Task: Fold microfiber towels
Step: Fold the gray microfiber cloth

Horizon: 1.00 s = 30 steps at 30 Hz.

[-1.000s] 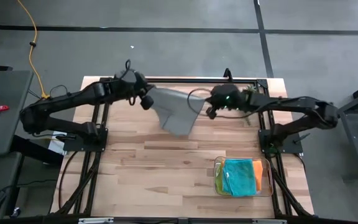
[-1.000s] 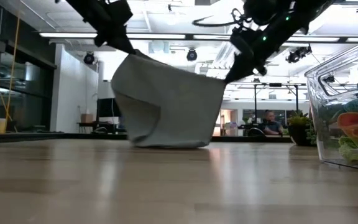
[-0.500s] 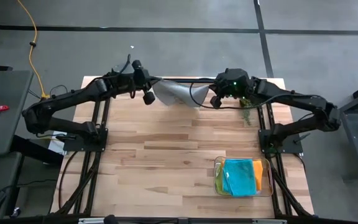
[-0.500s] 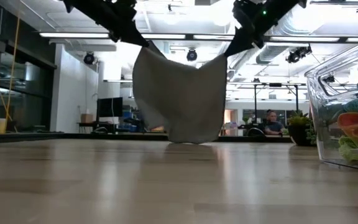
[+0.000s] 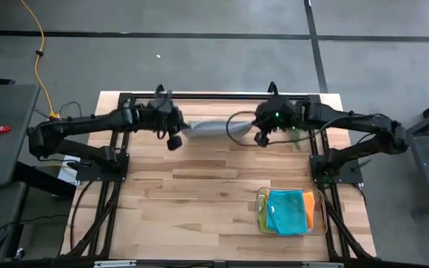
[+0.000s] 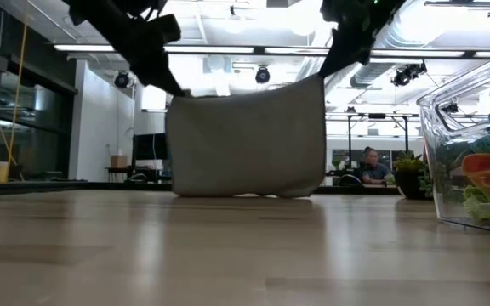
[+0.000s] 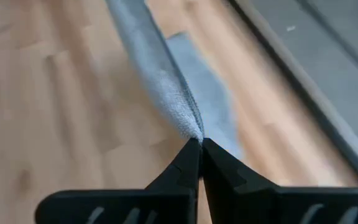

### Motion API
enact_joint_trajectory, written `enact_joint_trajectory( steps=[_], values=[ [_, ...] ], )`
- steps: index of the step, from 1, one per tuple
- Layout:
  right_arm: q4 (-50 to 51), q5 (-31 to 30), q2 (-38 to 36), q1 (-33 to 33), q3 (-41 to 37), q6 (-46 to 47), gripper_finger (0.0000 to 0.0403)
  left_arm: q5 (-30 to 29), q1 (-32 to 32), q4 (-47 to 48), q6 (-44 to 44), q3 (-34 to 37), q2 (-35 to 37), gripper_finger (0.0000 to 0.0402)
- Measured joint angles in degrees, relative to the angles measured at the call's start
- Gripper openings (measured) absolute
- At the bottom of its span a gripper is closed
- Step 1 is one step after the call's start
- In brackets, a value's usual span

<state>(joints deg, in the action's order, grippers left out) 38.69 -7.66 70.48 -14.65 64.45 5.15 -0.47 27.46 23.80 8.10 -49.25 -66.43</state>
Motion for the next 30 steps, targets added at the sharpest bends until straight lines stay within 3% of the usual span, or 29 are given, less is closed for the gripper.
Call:
enact_joint_trajectory(
  steps=[7,18,24,27,30],
  values=[
    [2.7,1.9,2.8,11.0,0.0,10.4,0.0,-0.3,-11.4,-0.5,-13.4,6.7,0.0,0.0],
    [2.7,2.2,16.5,27.0,0.0,23.9,0.0,-3.4,-29.9,-1.3,-37.6,12.7,0.0,0.0],
    [2.4,4.0,21.2,28.8,0.0,28.6,0.0,-7.4,-36.6,-1.5,-52.3,14.0,0.0,0.0],
    [2.7,4.3,21.4,27.0,0.0,27.5,0.0,-11.9,-37.6,-2.5,-53.8,14.0,0.1,0.0],
    [4.8,2.8,18.9,22.8,0.5,23.9,0.0,-15.6,-33.8,-3.2,-50.6,12.9,1.4,0.0]
  ],
)
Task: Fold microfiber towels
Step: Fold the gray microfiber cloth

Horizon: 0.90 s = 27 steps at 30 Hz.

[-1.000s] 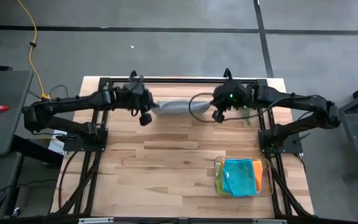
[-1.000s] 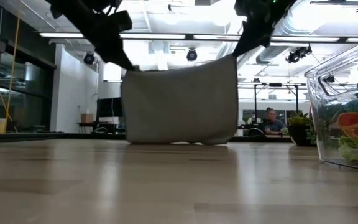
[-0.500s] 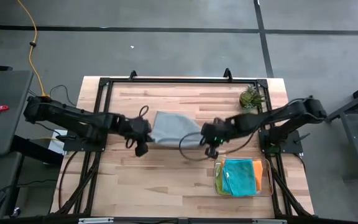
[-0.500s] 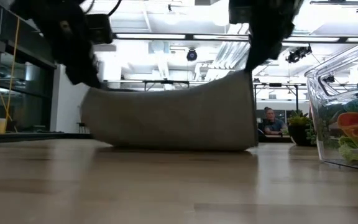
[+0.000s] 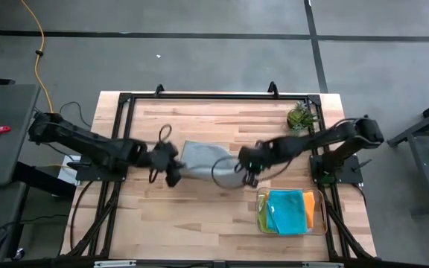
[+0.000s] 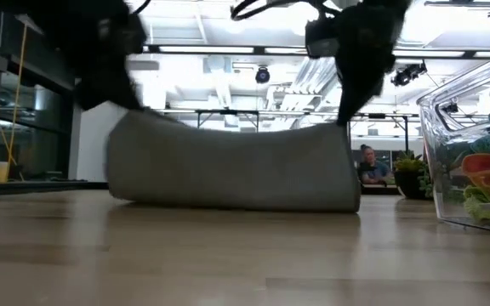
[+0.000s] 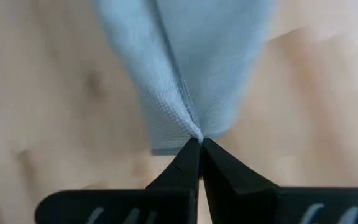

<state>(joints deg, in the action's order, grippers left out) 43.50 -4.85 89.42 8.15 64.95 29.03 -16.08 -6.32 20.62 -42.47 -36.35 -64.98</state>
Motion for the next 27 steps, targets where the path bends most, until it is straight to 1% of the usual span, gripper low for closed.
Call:
enact_joint_trajectory(
  steps=[5,7,10,13,17,20,22,25,27],
  values=[
    [7.8,-6.8,-5.5,-10.0,4.8,-10.5,0.0,0.0,11.5,-0.6,15.0,-6.0,2.1,0.0],
    [8.4,-8.5,-6.9,-14.4,7.4,-14.4,0.0,-0.4,17.0,-1.2,21.4,-8.8,2.5,0.0],
    [11.1,-11.1,-7.2,-20.2,11.9,-21.0,0.0,-0.4,24.8,-1.9,30.4,-12.8,2.6,0.0],
    [13.0,-15.1,-6.7,-25.1,17.0,-28.9,0.0,0.2,32.0,-3.6,38.4,-15.8,2.6,0.0],
    [13.4,-16.2,-6.5,-30.6,24.1,-33.3,0.0,3.2,39.2,-4.8,44.0,-19.9,2.6,0.0],
    [14.6,-16.2,-6.5,-32.6,28.1,-34.0,0.0,6.3,42.2,-5.0,45.6,-22.1,2.6,0.0],
    [15.0,-16.1,-6.6,-32.7,28.9,-34.0,0.0,7.7,43.0,-4.6,45.7,-22.2,2.6,0.0],
    [17.0,-14.7,-6.5,-31.4,28.1,-32.8,0.0,9.1,42.7,-0.8,45.7,-22.2,2.5,0.0],
    [17.0,-13.5,-6.6,-29.9,25.3,-30.7,0.0,9.3,41.6,1.0,45.4,-21.2,2.2,0.0]
  ],
)
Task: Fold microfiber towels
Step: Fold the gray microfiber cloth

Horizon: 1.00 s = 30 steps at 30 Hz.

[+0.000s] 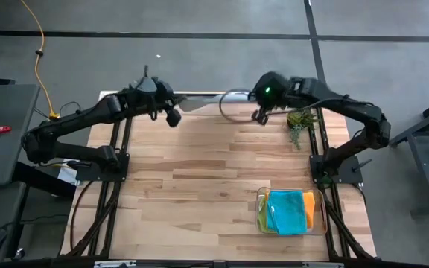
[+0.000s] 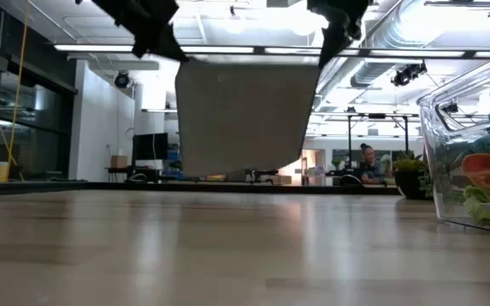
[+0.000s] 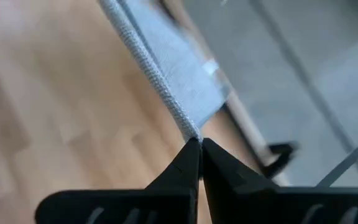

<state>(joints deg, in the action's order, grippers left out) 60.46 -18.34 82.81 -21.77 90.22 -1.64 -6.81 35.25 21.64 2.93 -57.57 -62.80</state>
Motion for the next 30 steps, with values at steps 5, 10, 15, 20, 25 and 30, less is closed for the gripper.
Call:
enact_joint_trajectory(
  steps=[5,10,15,20,25,30],
  values=[
    [-2.3,4.1,0.0,4.3,-10.9,7.1,0.0,0.1,-4.0,0.3,-4.8,6.1,-0.1,0.0],
    [-9.9,9.7,0.1,10.2,-23.7,16.4,0.0,0.2,-10.0,-2.6,-13.9,15.6,-0.1,0.0],
    [-19.1,14.5,0.1,16.9,-32.7,25.6,0.0,-0.4,-18.5,-11.5,-27.1,26.6,-0.1,0.0],
    [-22.3,15.6,0.1,23.1,-35.1,33.3,0.0,-5.1,-28.1,-18.3,-42.4,33.0,-0.1,0.0],
    [-22.4,15.3,0.1,25.0,-35.1,38.1,0.0,-13.0,-32.9,-22.0,-48.1,33.5,-0.1,0.0],
    [-22.2,8.3,0.1,20.3,-35.1,38.9,0.0,-19.9,-29.4,-24.9,-46.3,33.5,-0.1,0.0]
  ],
)
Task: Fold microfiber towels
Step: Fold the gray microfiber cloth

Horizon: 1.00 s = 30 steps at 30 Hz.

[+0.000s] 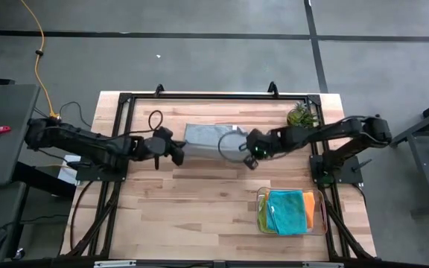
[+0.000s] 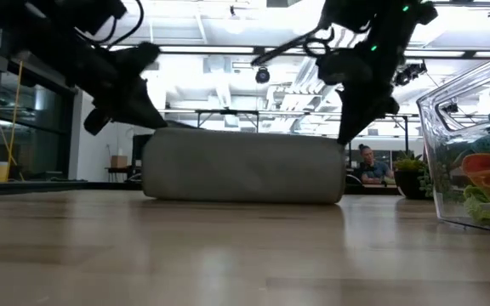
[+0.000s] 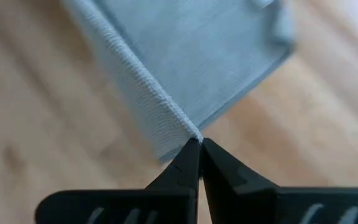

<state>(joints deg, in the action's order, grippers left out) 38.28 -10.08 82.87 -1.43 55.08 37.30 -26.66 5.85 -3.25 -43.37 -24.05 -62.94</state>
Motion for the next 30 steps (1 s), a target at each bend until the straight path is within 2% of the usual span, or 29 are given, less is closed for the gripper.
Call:
enact_joint_trajectory(
  steps=[4,10,22,30],
  values=[
    [-0.9,-3.0,0.6,-5.8,0.0,-0.1,0.0,-0.4,4.6,0.1,2.1,0.0,-1.2,0.0],
    [-6.0,-3.2,4.3,-11.7,0.1,-2.1,0.0,-0.4,9.2,-1.5,2.6,-0.1,-6.1,0.0],
    [-12.7,-4.1,12.9,-17.2,0.0,2.3,0.0,-0.5,17.0,-14.8,4.0,0.0,-19.4,0.0],
    [-12.9,-4.5,14.8,-18.5,0.0,5.2,0.0,1.6,20.6,-23.2,5.0,0.0,-25.3,0.0002]
  ],
)
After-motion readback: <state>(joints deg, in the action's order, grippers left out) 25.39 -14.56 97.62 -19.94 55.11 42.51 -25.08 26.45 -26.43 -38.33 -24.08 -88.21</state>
